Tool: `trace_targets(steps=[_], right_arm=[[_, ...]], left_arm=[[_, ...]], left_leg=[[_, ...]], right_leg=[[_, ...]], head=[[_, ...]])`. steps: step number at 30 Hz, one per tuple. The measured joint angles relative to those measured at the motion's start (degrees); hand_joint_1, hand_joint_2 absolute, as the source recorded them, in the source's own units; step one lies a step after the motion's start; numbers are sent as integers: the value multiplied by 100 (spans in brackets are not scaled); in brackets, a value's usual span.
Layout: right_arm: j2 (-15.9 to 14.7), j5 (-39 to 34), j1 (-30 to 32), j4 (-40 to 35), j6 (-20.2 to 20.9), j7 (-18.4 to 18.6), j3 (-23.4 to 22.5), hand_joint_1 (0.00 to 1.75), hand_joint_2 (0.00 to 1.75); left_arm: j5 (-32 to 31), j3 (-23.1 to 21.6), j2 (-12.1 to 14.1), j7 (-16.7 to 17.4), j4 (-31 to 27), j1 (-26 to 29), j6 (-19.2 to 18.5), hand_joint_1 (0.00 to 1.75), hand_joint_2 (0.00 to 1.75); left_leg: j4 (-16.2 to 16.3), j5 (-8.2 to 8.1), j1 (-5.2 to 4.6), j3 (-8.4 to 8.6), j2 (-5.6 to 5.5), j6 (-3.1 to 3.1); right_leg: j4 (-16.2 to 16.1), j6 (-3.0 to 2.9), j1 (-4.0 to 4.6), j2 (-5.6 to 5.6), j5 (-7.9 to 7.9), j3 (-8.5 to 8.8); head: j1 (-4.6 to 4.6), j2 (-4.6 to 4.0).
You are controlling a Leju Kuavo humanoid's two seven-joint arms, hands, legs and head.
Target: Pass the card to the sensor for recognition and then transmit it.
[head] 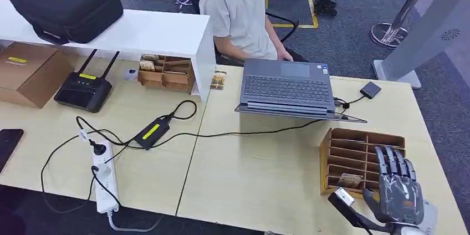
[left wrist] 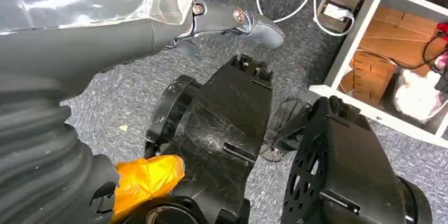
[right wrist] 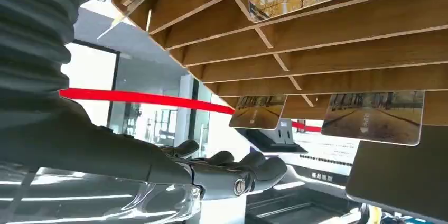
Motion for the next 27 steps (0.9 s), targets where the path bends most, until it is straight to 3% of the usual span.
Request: trace_targets(steps=[11,16,27], right_arm=[[22,-116,23,-2,118,-42,-44,0,175],[22,-177,206,-223,383,-35,-129,0,175],[22,-216,516,-413,472,-2,-179,0,175]], left_arm=[[7,0,-11,0,7,-1,2,0,175],[46,-2,-20,4,7,1,11,0,175],[70,-2,-26,18,7,3,24,0,175]], left_leg=[[1,0,0,4,0,0],[1,0,0,2,-2,0],[0,-1,0,-3,1,0]], right_leg=[[0,0,0,0,0,1],[-1,0,0,-2,0,1],[0,0,0,5,-1,-6]], head=[[0,0],[0,0],[0,0]])
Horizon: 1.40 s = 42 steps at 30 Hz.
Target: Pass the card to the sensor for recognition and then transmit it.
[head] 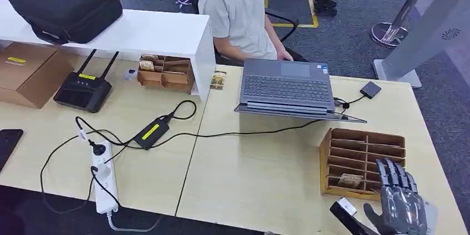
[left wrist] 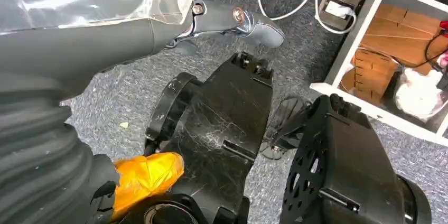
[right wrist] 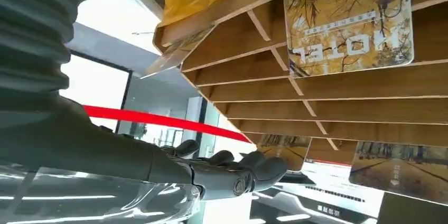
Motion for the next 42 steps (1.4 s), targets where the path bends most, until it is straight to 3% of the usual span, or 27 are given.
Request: trace_targets(steps=[14,23,32,42], right_arm=[[0,28,-15,48,-9,4,-35,0,175],[24,242,-104,356,-122,74,-356,0,175],[127,330,-157,717,-120,-125,-802,0,175],[219,332,-189,852,-118,-151,-938,0,175]], left_arm=[[24,0,-17,7,2,-1,0,0,175],[83,0,-103,-11,74,-18,-15,0,175],[114,0,-155,-53,146,-25,-24,0,175],[114,0,-160,-52,153,-29,-24,0,175]], left_leg=[[0,0,0,-1,0,0],[0,0,-1,-1,-1,0],[0,0,0,0,-1,0],[0,0,0,0,-1,0]], right_leg=[[0,0,0,0,0,0],[0,0,-1,-1,0,0],[0,0,0,-1,0,0],[0,0,0,-1,0,0]], head=[[0,0],[0,0],[0,0],[0,0]])
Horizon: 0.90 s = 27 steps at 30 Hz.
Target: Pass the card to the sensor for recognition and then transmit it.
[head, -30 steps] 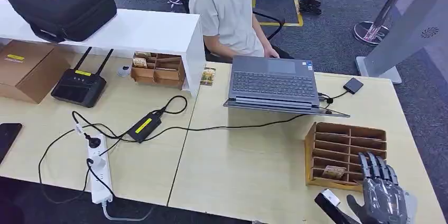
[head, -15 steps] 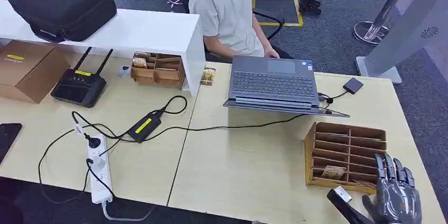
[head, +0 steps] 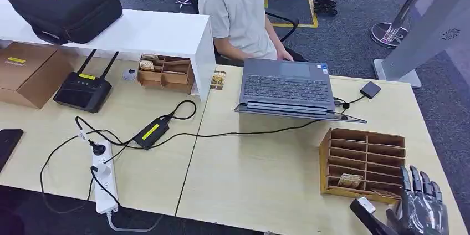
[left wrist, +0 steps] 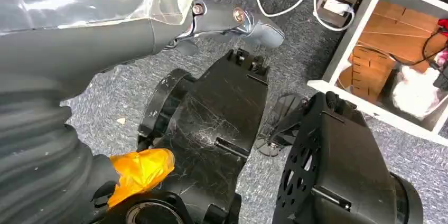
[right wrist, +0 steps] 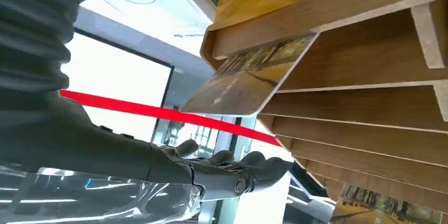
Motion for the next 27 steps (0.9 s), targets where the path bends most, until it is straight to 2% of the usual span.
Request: trace_targets(steps=[1,2,9,27], right_arm=[[9,7,-2,7,0,-4,-13,0,175],[15,20,-5,13,0,-11,-22,175,175],[65,-33,-37,31,-13,-142,-52,175,175],[127,-9,-226,94,-83,-181,-61,175,175]], left_arm=[[0,0,-2,0,7,-1,0,0,175],[0,0,-2,0,9,-2,-2,0,175],[-4,0,-17,-15,37,-8,-22,0,175],[-2,0,-31,-74,81,-29,-105,0,175]], left_leg=[[0,0,0,0,0,0],[0,0,0,0,0,0],[0,0,0,0,0,0],[0,0,1,5,8,0]], right_leg=[[0,0,0,0,0,0],[0,0,0,0,0,0],[0,0,0,0,0,0],[0,0,0,6,0,2]], head=[[0,0],[0,0],[-2,0],[0,0]])
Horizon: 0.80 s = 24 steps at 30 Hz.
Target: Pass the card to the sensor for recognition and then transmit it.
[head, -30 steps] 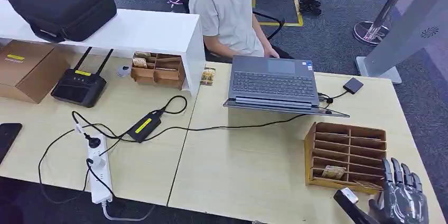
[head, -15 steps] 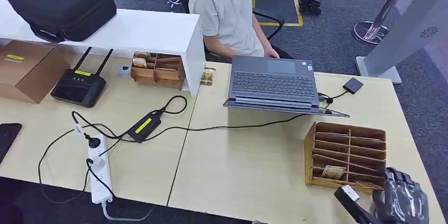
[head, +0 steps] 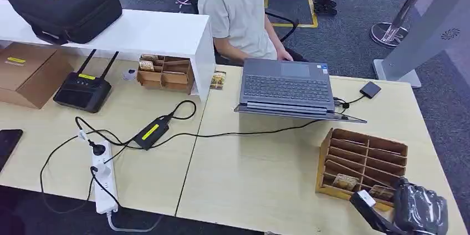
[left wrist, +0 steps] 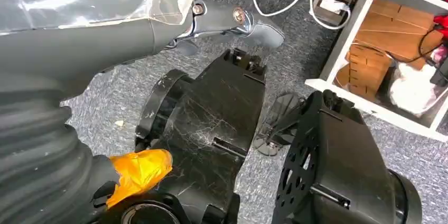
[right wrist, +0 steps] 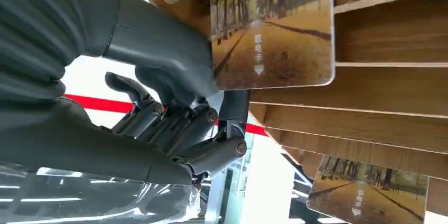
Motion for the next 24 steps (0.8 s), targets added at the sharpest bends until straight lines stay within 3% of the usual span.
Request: trace_targets(steps=[19,24], right_arm=[[4,2,-8,22,-11,-15,0,175,175],[53,109,-1,-4,-383,-140,2,175,175]], left_arm=[[-2,0,-4,-9,13,-11,-37,0,175],[-22,0,-11,-48,33,-20,-66,0,175]], left_leg=[[0,0,0,0,0,0],[0,0,-1,-1,0,0]], right_leg=[[0,0,0,0,0,0],[0,0,0,0,0,0]], head=[[0,0],[0,0]])
